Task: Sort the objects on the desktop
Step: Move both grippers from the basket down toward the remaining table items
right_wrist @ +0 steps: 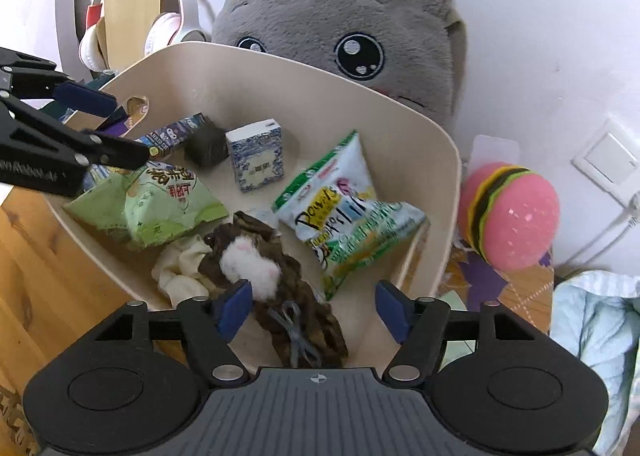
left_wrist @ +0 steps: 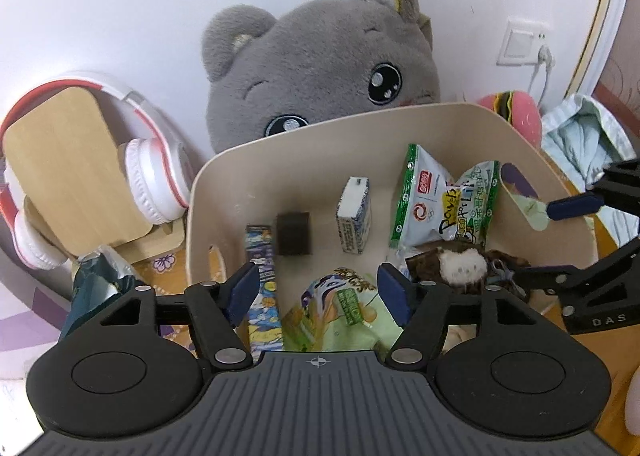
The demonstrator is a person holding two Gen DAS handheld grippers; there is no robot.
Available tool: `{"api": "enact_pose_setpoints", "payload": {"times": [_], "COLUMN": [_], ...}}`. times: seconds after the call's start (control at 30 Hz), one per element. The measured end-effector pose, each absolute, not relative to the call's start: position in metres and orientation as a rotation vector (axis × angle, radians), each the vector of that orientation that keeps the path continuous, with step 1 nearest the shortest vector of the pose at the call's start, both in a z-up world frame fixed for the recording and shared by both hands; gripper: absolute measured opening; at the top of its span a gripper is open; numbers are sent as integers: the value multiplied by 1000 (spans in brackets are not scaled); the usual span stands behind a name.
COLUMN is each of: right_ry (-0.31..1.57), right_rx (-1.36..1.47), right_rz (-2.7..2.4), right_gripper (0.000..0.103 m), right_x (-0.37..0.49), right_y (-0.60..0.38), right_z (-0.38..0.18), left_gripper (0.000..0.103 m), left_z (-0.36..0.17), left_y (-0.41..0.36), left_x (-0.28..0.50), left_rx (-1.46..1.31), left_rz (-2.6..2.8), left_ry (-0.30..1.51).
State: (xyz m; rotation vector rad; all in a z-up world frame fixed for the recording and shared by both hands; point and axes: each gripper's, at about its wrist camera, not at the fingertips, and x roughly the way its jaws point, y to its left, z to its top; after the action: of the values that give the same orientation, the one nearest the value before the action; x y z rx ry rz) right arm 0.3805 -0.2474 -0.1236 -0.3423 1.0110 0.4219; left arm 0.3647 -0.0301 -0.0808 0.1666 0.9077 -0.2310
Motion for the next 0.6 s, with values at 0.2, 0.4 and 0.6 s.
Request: {"api": "enact_pose_setpoints", "payload": {"times": [0.2, 0.4, 0.6], "right_ry": [953, 914, 905], "right_rx": [-282, -210, -185], "right_rz": [418, 404, 404], "right_gripper": [78, 82, 86], "right_x": [357, 334, 307], "right_y": [-260, -272, -279], "right_z": [-106, -94, -93], "left_gripper": [68, 69, 69], "left_z": [-68, -60, -60], "left_y": [-18, -9, -2], "left_x": [343, 314, 283], "left_rx": [148, 142, 164], "left_rz": [-243, -257, -314], "left_ry": [883, 854, 870]}}
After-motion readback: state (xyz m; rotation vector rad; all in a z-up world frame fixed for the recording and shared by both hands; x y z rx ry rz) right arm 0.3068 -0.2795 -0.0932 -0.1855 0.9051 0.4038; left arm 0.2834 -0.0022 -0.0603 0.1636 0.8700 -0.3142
